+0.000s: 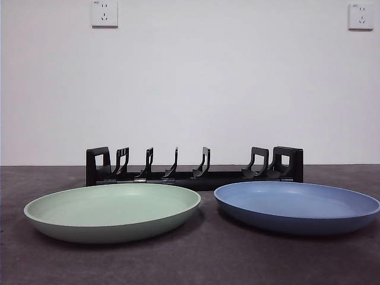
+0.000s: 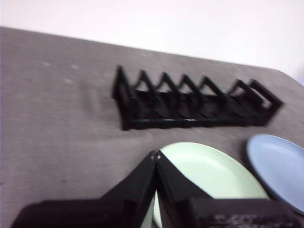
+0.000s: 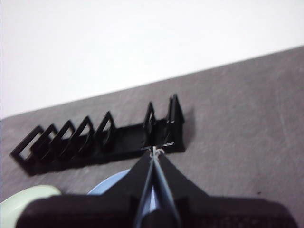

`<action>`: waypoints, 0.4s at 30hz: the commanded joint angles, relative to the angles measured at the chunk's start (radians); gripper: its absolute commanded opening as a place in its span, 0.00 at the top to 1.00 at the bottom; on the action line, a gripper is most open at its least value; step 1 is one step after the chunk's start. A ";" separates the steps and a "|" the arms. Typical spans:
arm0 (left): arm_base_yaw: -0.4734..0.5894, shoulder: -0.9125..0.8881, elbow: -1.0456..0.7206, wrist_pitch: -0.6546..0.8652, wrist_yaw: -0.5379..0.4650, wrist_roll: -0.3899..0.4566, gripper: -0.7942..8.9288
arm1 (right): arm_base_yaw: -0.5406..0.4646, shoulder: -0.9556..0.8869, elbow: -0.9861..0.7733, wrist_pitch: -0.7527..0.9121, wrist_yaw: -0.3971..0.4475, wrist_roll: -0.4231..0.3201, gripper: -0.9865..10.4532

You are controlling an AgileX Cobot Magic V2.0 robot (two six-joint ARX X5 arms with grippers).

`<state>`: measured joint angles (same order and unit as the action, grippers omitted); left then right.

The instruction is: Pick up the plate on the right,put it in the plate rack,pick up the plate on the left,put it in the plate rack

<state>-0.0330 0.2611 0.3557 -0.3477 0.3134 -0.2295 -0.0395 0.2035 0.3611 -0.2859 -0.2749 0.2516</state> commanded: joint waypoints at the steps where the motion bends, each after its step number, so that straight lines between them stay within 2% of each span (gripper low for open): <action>1: 0.003 0.058 0.081 -0.047 0.068 0.020 0.93 | 0.000 0.079 0.111 -0.076 -0.039 -0.045 0.92; 7: 0.003 0.170 0.257 -0.196 0.212 0.097 0.93 | 0.000 0.261 0.370 -0.345 -0.102 -0.172 0.92; 12: -0.005 0.227 0.390 -0.327 0.264 0.188 0.93 | 0.000 0.391 0.548 -0.565 -0.104 -0.243 0.92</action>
<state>-0.0349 0.4877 0.7341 -0.6674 0.5682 -0.0963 -0.0395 0.5831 0.8928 -0.8272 -0.3752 0.0540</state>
